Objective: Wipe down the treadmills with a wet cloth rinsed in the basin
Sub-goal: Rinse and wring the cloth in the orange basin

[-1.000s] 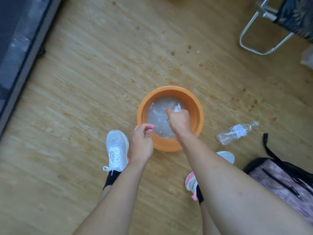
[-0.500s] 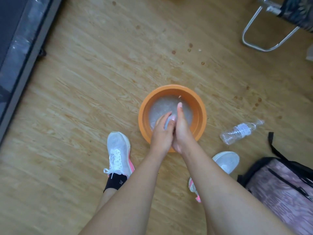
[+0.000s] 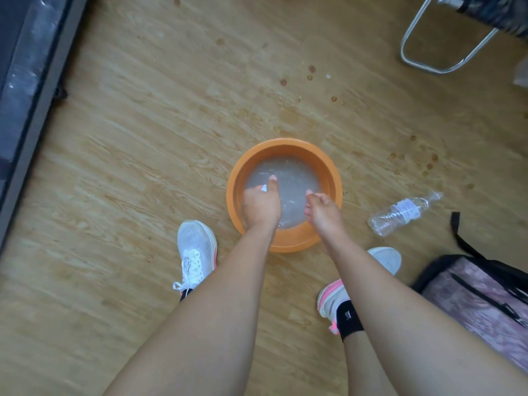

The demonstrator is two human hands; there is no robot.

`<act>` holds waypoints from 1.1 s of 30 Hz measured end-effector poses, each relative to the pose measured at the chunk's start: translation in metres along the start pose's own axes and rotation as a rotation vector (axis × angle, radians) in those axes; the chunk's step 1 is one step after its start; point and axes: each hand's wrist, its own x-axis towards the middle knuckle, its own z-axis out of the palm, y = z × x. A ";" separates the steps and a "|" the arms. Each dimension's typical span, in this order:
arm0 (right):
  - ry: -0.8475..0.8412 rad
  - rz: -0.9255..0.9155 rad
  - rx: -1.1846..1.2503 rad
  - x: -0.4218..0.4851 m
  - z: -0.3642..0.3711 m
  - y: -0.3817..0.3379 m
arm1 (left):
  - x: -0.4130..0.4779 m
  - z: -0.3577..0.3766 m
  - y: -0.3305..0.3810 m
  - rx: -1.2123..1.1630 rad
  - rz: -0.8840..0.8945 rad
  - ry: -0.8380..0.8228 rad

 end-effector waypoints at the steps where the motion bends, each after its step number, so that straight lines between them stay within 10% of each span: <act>1: 0.011 -0.011 -0.035 0.006 0.000 0.000 | 0.001 0.003 0.004 0.049 0.009 -0.003; 18: -0.026 -0.244 -0.697 0.012 0.009 -0.014 | 0.020 0.005 -0.013 0.394 0.108 -0.070; 33: 0.086 -0.253 -0.749 -0.013 0.007 -0.004 | 0.024 -0.029 -0.036 0.566 0.413 -0.252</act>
